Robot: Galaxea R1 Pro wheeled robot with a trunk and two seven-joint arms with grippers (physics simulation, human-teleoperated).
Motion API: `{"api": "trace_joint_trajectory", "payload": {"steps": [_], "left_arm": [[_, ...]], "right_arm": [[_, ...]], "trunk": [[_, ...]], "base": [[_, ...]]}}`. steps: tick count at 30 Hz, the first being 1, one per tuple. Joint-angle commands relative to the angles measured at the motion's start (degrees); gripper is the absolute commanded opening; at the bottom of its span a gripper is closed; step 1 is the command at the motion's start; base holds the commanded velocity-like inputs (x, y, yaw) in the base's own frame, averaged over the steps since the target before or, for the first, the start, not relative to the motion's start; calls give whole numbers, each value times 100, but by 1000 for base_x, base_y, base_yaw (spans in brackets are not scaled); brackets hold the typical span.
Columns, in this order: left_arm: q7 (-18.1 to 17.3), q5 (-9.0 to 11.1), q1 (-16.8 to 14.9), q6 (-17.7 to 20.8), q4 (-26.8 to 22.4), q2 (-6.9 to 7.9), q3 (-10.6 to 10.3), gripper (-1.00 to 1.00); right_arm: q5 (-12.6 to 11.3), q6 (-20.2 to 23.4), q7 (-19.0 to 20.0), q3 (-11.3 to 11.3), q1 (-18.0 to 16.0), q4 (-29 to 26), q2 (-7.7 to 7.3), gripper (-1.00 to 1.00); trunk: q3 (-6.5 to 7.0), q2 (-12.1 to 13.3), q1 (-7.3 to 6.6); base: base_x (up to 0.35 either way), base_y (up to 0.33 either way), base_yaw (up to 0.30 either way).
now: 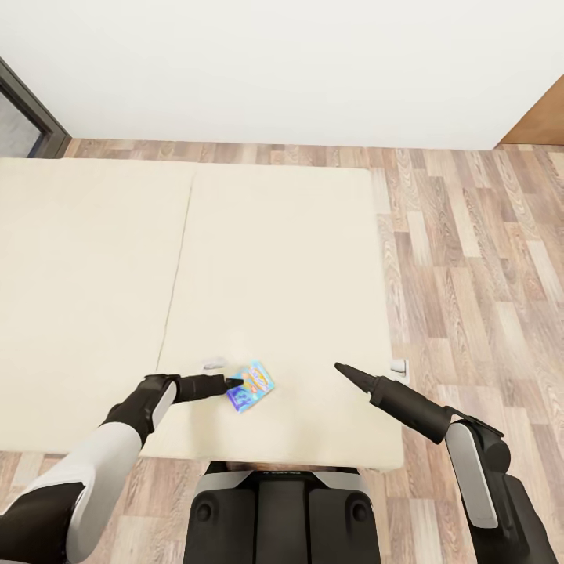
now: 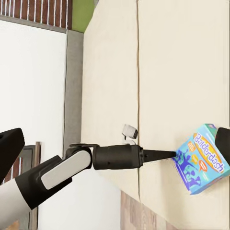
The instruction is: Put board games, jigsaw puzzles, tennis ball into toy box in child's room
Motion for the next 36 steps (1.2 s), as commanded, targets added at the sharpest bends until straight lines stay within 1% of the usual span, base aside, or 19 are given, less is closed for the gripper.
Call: {"api": "trace_joint_trajectory", "payload": {"steps": [1, 3, 6, 8, 13, 23, 30, 33, 36], "left_arm": [[-24, -6, -2, 51, -31, -10, 35, 100], [-23, -6, -2, 62, -58, -40, 36, 100], [-16, -26, -2, 80, -72, -128, 23, 100], [-19, -31, -2, 85, -74, -142, 15, 100], [-22, -51, -2, 89, -76, -130, 13, 100], [74, -67, -2, 97, -77, -155, 7, 100], [343, -72, -2, 108, -62, -142, -2, 100], [573, -69, -2, 114, -56, -157, -8, 100], [722, -65, -2, 115, -53, -157, -8, 100]], "right_arm": [[-10, 28, 11, -5, -3, 0, 0, 100], [-10, 25, 11, -5, -3, 0, 0, 100], [-10, 22, 11, -5, -3, 0, 0, 100], [-10, 21, 11, -5, -3, 0, 0, 100], [-10, 22, 11, -5, -3, 0, 0, 100], [-10, 21, 11, -5, -3, 0, 1, 100], [-10, 22, 11, -5, -3, 0, 4, 100], [-10, 21, 11, -5, -3, 0, 5, 100], [-10, 21, 11, -5, -3, 0, 2, 100]], "trunk": [[-6, -9, 3], [-6, -9, 3], [-6, -9, 3], [-6, -9, 3], [-6, -9, 3], [-6, -9, 3], [-6, -9, 3], [-6, -9, 3], [-6, -9, 3]], "base": [[0, -46, 0], [0, -24, 0], [0, -89, 0], [0, -203, 0], [0, -130, 0], [0, -11, 0], [0, 0, 0], [0, 0, 0], [0, 0, 0]]}}
